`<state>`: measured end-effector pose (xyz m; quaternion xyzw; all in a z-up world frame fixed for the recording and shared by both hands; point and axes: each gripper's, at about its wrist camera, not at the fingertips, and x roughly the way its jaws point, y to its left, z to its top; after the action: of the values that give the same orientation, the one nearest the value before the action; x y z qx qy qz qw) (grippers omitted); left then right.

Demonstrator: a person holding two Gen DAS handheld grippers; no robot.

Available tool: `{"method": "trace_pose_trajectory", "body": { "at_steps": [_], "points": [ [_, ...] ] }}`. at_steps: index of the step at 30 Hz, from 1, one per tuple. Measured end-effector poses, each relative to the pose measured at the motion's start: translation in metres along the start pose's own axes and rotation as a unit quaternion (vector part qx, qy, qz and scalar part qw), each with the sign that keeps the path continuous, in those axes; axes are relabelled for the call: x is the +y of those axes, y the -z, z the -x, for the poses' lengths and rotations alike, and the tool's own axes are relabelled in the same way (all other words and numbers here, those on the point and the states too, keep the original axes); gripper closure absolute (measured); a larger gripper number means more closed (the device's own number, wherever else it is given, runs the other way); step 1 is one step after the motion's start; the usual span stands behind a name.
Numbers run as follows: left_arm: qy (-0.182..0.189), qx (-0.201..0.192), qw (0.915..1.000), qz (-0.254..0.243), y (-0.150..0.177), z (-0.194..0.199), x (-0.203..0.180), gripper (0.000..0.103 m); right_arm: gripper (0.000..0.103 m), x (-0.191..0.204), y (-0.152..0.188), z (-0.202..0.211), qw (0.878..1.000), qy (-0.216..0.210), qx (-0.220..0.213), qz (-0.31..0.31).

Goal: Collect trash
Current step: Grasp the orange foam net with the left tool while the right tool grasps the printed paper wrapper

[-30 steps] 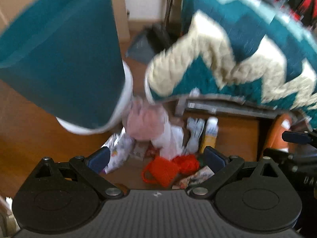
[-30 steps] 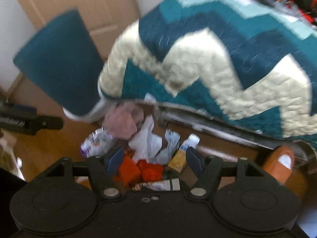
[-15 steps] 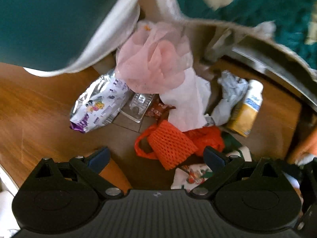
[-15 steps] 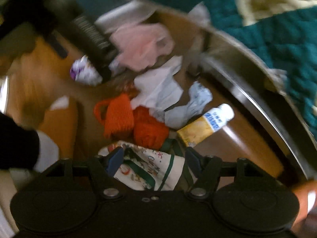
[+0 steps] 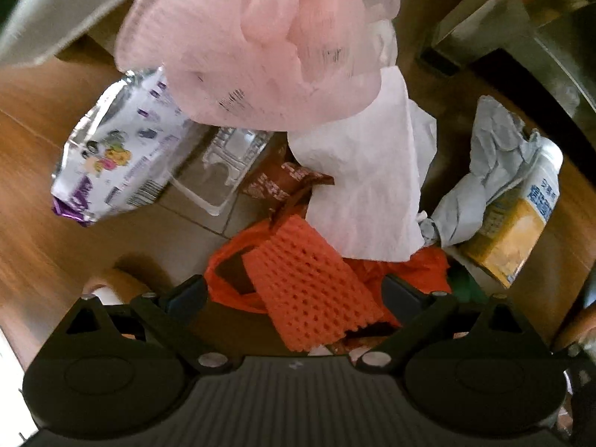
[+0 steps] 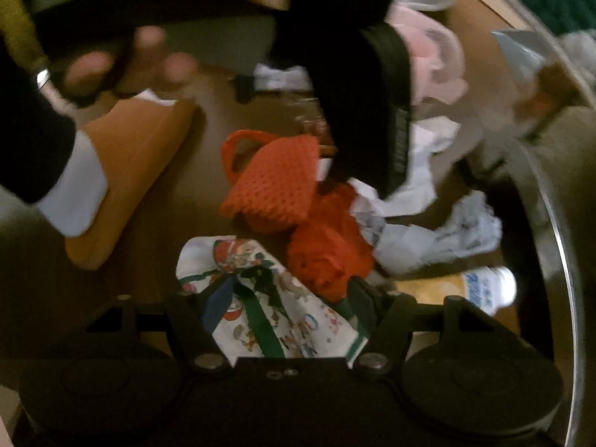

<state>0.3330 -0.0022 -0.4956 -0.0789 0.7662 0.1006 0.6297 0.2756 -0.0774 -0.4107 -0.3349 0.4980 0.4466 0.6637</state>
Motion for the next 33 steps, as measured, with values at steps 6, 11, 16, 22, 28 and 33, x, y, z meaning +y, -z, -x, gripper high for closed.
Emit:
{"method": "trace_pose_trajectory", "body": {
  "at_steps": [6, 11, 16, 22, 28, 33],
  "points": [
    [0.006, 0.01, 0.9999, 0.008, -0.005, -0.017, -0.001, 0.004, 0.037, 0.009, -0.001, -0.019, 0.999, 0.001, 0.011, 0.047],
    [0.015, 0.027, 0.9994, 0.012, -0.008, -0.028, -0.004, 0.022, 0.039, 0.018, 0.0, -0.031, 0.998, -0.001, 0.015, 0.056],
    [0.028, 0.032, 0.999, 0.015, -0.011, -0.036, -0.008, 0.04, 0.092, 0.025, 0.002, -0.038, 0.996, 0.039, 0.024, 0.079],
    [0.044, 0.03, 0.9984, 0.019, -0.01, -0.035, -0.009, 0.068, 0.095, 0.024, 0.002, -0.038, 0.997, 0.035, 0.025, 0.065],
    [0.035, 0.031, 0.9989, 0.006, -0.007, -0.019, -0.008, 0.085, 0.101, 0.033, 0.004, -0.025, 0.998, 0.035, 0.028, 0.046],
    [0.031, 0.029, 0.999, 0.01, 0.004, 0.017, -0.008, 0.089, 0.102, 0.052, 0.007, 0.004, 0.998, 0.036, 0.033, 0.033]
  ]
}}
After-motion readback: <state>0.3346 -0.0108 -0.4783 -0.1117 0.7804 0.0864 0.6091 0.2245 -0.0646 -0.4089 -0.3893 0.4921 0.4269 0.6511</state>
